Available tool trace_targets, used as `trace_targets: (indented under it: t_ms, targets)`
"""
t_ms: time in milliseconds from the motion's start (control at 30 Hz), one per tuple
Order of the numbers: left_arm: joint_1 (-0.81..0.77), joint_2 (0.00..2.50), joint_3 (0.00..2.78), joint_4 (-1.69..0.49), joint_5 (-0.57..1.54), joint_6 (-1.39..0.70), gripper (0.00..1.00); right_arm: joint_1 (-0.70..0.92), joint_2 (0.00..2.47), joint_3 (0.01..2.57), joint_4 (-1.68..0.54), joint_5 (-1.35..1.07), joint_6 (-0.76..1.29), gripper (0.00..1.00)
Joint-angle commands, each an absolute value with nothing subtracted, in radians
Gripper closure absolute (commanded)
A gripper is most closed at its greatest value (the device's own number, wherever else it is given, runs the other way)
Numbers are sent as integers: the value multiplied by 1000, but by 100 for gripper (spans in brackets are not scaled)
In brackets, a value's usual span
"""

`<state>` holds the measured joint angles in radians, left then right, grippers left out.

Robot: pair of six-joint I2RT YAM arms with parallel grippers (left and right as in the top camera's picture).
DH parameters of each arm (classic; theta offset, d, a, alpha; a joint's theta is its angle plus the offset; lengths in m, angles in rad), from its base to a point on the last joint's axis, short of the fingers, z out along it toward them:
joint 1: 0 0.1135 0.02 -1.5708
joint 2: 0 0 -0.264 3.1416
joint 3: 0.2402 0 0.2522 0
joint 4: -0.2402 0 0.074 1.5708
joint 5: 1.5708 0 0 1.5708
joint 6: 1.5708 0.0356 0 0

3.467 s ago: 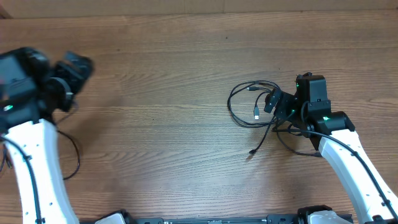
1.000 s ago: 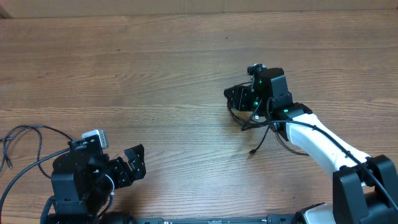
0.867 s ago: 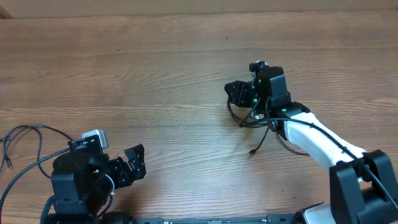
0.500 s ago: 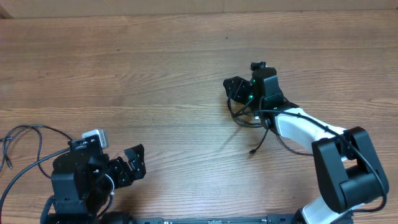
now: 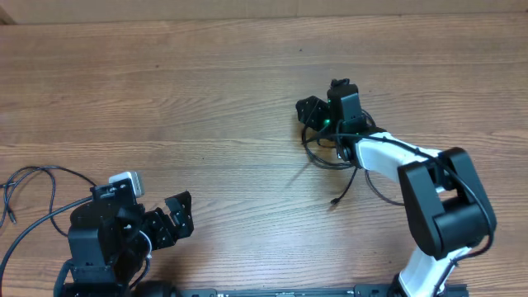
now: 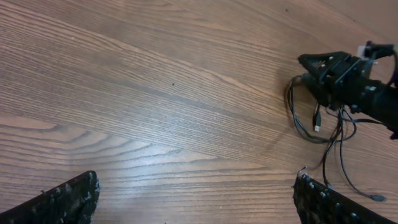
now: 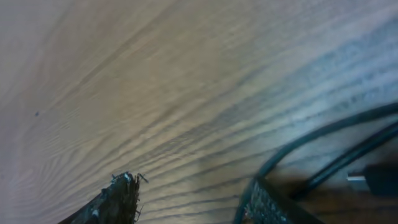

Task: Untangle cables
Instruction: 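Lift the remaining cable bundle with the right gripper and move it left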

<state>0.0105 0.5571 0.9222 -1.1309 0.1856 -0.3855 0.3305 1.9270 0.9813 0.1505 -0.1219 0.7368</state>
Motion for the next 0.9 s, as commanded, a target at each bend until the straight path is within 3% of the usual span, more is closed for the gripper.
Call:
trace_targets:
  t_ms: [0, 500, 733, 800, 867]
  targets:
    - [6, 561, 915, -1130, 175, -389, 0, 341, 1947, 999, 147, -105, 783, 45]
    - [6, 561, 915, -1130, 175, -389, 0, 406, 2000, 999, 137, -160, 789, 46]
    - [6, 561, 915, -1130, 175, -389, 1, 415, 2001, 999, 58, -159, 800, 73]
    - [6, 561, 915, -1130, 175, -389, 0, 415, 2001, 999, 35, -197, 763, 87]
    - [6, 561, 915, -1129, 175, -389, 0, 415, 2001, 999, 40, -264, 707, 91]
